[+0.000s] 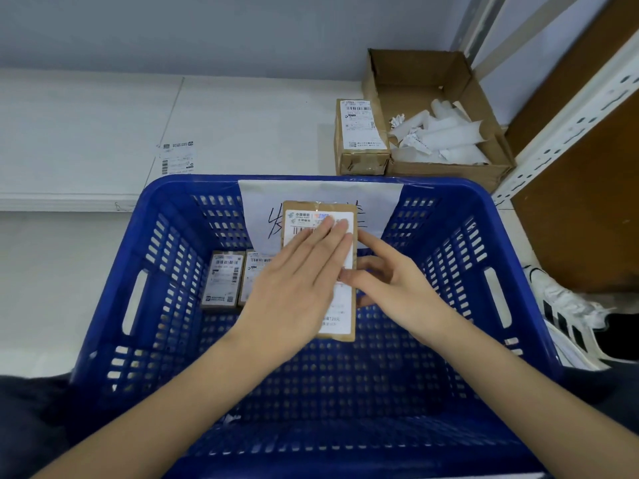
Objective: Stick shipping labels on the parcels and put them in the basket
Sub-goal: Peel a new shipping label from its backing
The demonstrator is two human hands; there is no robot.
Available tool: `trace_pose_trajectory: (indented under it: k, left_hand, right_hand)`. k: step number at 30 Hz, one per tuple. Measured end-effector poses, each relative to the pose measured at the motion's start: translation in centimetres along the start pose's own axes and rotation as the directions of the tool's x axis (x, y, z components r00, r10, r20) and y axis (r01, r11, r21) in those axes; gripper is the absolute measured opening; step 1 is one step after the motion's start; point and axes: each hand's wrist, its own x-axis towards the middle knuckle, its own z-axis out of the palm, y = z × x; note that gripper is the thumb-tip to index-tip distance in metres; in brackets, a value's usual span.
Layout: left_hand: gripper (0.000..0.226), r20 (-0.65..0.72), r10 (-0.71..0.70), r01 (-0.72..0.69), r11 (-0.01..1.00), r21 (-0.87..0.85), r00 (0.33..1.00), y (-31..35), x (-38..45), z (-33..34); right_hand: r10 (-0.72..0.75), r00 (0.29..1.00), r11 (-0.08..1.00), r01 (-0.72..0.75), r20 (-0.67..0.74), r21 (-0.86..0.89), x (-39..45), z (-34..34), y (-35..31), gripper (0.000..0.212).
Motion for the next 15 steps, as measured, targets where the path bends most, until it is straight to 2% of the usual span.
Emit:
trace_pose_trajectory:
  k: [8, 13, 15]
  left_hand:
    - [0.058, -0.049, -0.127, 0.128, 0.991, 0.031, 0.991, -0.4, 0.6, 0.0]
    - [0.084, -0.032, -0.343, 0.344, 0.938, 0.033, 0.939, -1.2, 0.5, 0.3]
    - [0.087, -0.024, -0.349, 0.350, 0.935, 0.062, 0.937, -1.4, 0.8, 0.0]
  right_hand:
    - [-0.066, 0.998, 0.997, 0.065, -0.008, -0.029, 0.0, -0.3, -0.3, 0.066]
    - [-0.044, 0.998, 0.999, 0.045, -0.034, 0.014, -0.1, -0.1, -0.4, 0.066]
    - [-0.046, 0.998, 0.999, 0.047, -0.039, 0.028, -0.1, -0.1, -0.4, 0.067]
